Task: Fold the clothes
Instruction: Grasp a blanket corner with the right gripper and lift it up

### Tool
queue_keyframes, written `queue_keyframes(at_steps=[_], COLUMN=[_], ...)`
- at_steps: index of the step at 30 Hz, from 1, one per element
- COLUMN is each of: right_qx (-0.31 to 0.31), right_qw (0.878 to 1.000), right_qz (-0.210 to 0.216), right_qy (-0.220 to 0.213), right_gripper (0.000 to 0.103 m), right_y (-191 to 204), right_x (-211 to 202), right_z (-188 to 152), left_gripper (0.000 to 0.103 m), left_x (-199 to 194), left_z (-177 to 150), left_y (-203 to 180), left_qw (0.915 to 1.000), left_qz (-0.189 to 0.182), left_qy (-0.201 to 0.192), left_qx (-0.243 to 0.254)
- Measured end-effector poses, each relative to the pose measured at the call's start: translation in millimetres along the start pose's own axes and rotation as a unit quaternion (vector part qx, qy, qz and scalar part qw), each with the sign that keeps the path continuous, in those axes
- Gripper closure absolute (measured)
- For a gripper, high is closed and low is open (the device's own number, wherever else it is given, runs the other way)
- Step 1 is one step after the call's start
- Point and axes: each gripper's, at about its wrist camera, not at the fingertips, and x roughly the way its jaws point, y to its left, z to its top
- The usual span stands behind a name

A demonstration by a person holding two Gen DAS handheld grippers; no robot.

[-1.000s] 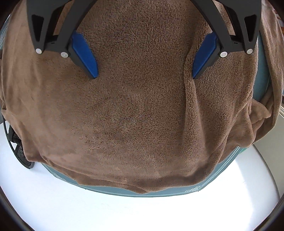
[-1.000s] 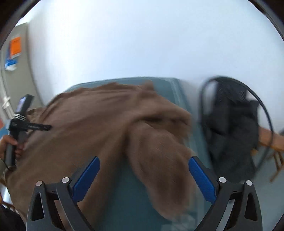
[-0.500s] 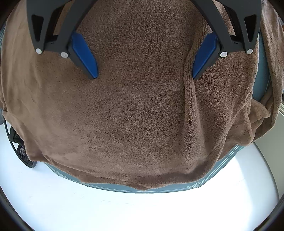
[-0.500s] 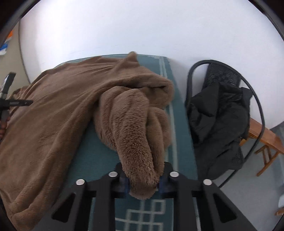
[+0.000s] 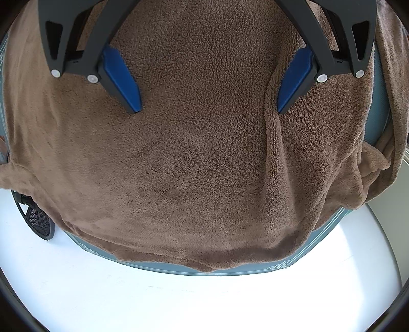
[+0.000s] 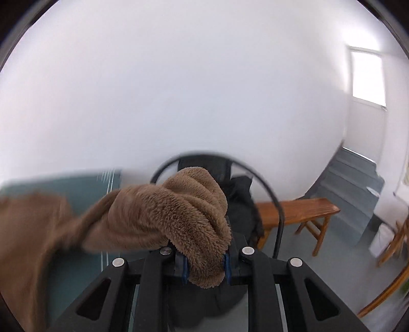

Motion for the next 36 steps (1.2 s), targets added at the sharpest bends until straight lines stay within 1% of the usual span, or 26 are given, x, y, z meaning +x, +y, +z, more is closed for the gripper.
queue_keyframes(at_steps=[2, 6, 9, 11, 14, 19, 20, 21, 25, 29, 34, 36], right_qx=[0.032, 0.037, -0.011, -0.046, -0.111, -0.154, -0.155, -0.152, -0.113, -0.067, -0.033, -0.04], right_qw=[0.999, 0.994, 0.988, 0.982, 0.971, 0.97, 0.973, 0.977, 0.992, 0.998, 0.999, 0.998], right_qz=[0.014, 0.071, 0.122, 0.155, 0.18, 0.158, 0.143, 0.122, 0.049, -0.015, -0.034, -0.021], right_qy=[-0.029, -0.08, -0.093, -0.1, -0.107, -0.098, -0.093, -0.086, -0.036, -0.014, -0.018, -0.036], right_gripper=[0.082, 0.082, 0.082, 0.082, 0.082, 0.082, 0.082, 0.082, 0.082, 0.082, 0.082, 0.082], right_y=[5.0, 41.6, 86.8, 117.8, 155.8, 160.1, 151.7, 138.9, 76.8, 15.1, -12.5, -0.7], right_x=[-3.2, -15.9, -24.8, -30.7, -41.2, -49.2, -47.7, -44.6, -25.9, -31.0, -52.6, -64.8], right_z=[15.1, 42.0, 55.0, 63.3, 67.0, 55.4, 51.4, 46.6, 24.5, 6.3, 0.5, 10.1], left_gripper=[0.001, 0.001, 0.001, 0.001, 0.001, 0.001, 0.001, 0.001, 0.001, 0.001, 0.001, 0.001], left_x=[1.0, 2.4, 0.7, 0.6, 0.5, -1.3, -2.1, -2.8, -3.9, -5.7, -6.5, -6.4], left_z=[0.5, 1.9, 0.8, 0.7, 0.5, 0.0, -0.2, -0.3, 0.4, 1.5, 1.2, 1.3], left_y=[0.3, 1.5, 2.6, 3.0, 3.7, 7.3, 7.5, 7.5, 6.2, 4.4, 4.4, 5.0], left_qw=[1.0, 1.0, 0.9999, 0.9999, 0.9998, 0.9994, 0.9994, 0.9993, 0.9994, 0.9995, 0.9995, 0.9994], left_qz=[-0.001, -0.006, -0.012, -0.014, -0.018, -0.032, -0.034, -0.034, -0.033, -0.03, -0.031, -0.033], left_qy=[-0.001, -0.002, -0.004, -0.005, -0.006, -0.01, -0.011, -0.011, -0.01, -0.008, -0.008, -0.008], left_qx=[0.0, -0.001, -0.002, -0.002, 0.0, -0.005, -0.006, -0.006, -0.004, -0.003, -0.003, -0.004])
